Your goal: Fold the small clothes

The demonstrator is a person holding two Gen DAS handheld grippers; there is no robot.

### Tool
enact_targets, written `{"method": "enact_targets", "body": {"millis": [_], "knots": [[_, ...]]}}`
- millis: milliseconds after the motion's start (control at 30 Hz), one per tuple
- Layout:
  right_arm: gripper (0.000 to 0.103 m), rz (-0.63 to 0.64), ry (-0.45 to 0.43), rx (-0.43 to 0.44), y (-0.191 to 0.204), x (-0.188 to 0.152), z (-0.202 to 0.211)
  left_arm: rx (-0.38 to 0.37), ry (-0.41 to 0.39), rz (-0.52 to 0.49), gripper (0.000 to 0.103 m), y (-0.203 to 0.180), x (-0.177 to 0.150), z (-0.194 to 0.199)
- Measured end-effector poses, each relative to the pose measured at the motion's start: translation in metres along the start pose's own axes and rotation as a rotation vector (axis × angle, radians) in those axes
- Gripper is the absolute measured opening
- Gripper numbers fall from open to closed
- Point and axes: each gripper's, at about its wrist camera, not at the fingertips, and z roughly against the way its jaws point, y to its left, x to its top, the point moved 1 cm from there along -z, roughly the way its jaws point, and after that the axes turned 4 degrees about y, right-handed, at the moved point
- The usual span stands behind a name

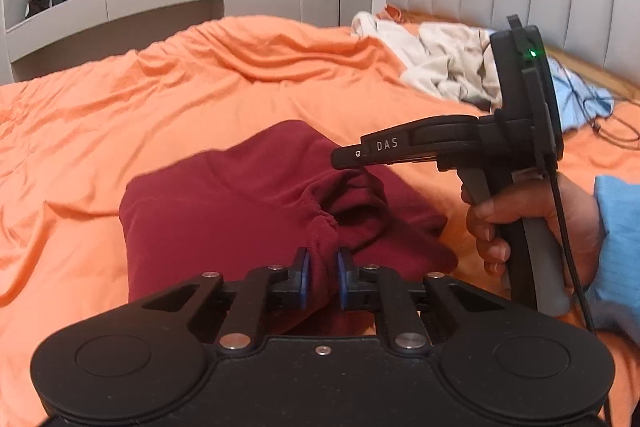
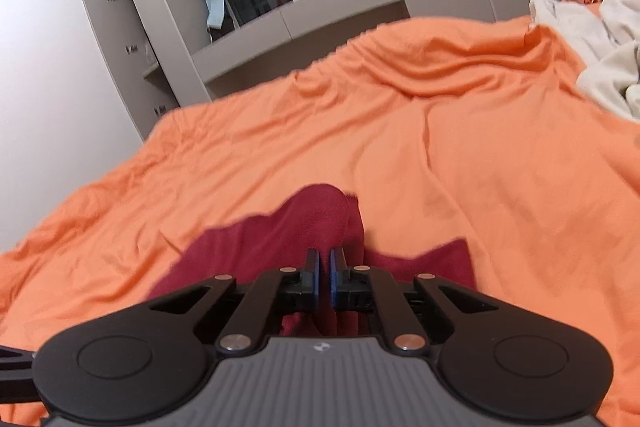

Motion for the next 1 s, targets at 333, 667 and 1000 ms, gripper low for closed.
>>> {"method": "enact_targets", "body": {"millis": [333, 667, 1000], "knots": [[0.006, -0.119, 0.063, -0.109, -0.042, 0.007, 0.023, -0.087, 0.008, -0.029, 0.015, -0.03, 0.01, -0.012], [0.006, -0.106, 0.093, -0.171, -0.043, 0.001, 0.015, -0.118, 0.046, 0.013, 0.014, -0.04, 0.003, -0.038], [0.006, -0.09, 0.149, -0.233, -0.046, -0.006, 0.013, -0.126, 0.071, -0.019, 0.015, -0.048, -0.006, -0.045]]}}
